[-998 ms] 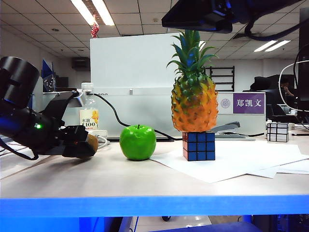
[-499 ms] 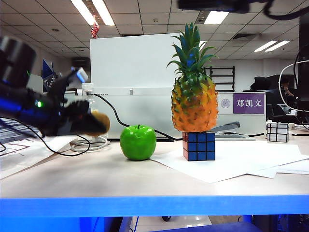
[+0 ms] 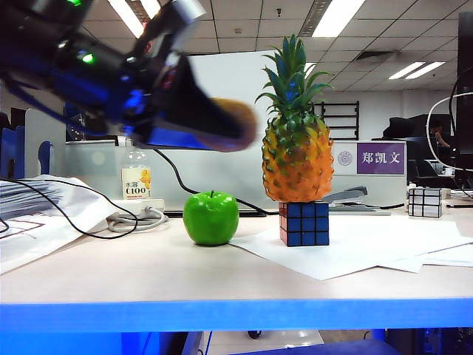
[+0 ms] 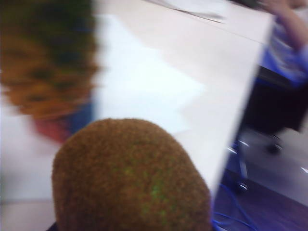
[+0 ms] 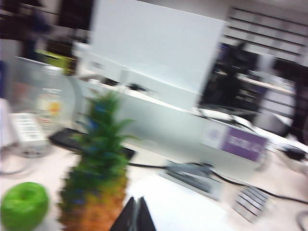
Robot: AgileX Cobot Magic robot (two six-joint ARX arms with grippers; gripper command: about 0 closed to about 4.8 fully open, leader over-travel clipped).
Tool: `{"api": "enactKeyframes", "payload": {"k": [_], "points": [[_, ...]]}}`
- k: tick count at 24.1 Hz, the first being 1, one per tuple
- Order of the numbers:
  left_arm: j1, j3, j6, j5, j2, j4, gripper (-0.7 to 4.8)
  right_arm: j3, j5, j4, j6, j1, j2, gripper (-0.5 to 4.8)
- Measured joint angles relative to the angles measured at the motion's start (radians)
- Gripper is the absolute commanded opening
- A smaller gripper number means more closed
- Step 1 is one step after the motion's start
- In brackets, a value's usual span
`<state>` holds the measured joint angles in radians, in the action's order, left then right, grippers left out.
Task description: Arrange all the fruits from large to small from left to right in a row.
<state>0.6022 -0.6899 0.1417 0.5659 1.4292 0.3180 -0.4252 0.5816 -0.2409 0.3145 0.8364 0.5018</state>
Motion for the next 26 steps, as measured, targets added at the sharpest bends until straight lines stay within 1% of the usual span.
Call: {"api": "enactKeyframes", "payload": {"k": [1, 2, 4, 7, 10, 13, 16, 18, 23, 24, 25, 26], "points": [[0.034, 0.000, 0.000, -0.001, 0.001, 0.000, -0.06, 0.000, 0.025, 0.009, 0.002, 0.000, -0.012, -0.01], [0.119, 0.000, 0.000, -0.016, 0.001, 0.019, -0.06, 0.000, 0.071, 0.035, 0.005, 0.000, -0.042, -0.01], [0.175, 0.000, 0.002, -0.046, 0.009, 0.075, -0.05, 0.000, 0.089, 0.053, 0.006, 0.000, -0.074, -0.01], [0.217, -0.018, 0.003, -0.084, 0.073, 0.190, -0.05, 0.000, 0.093, 0.060, 0.004, 0.000, -0.111, -0.01], [0.252, -0.098, 0.002, -0.096, 0.187, 0.212, -0.06, 0.000, 0.097, 0.083, 0.003, 0.001, -0.128, -0.01], [0.267, -0.211, 0.001, -0.096, 0.315, 0.218, -0.06, 0.000, 0.098, 0.105, 0.000, 0.001, -0.134, -0.01], [0.263, -0.331, 0.000, -0.099, 0.443, 0.214, -0.06, 0.000, 0.097, 0.113, 0.000, 0.001, -0.136, -0.01], [0.263, -0.417, 0.000, -0.094, 0.527, 0.161, -0.06, 0.000, 0.098, 0.123, 0.000, 0.001, -0.146, -0.01], [0.266, -0.508, 0.000, -0.009, 0.632, 0.145, -0.05, 0.000, 0.099, 0.127, 0.000, 0.001, -0.175, -0.01], [0.267, -0.520, 0.002, 0.014, 0.648, 0.145, -0.06, 0.000, 0.099, 0.127, 0.000, 0.001, -0.183, -0.01], [0.267, -0.532, 0.008, 0.064, 0.668, 0.146, -0.05, 0.000, 0.100, 0.127, 0.000, 0.001, -0.187, -0.01], [0.267, -0.537, 0.013, 0.084, 0.680, 0.146, -0.06, 0.000, 0.100, 0.127, 0.000, 0.001, -0.189, -0.01]]}}
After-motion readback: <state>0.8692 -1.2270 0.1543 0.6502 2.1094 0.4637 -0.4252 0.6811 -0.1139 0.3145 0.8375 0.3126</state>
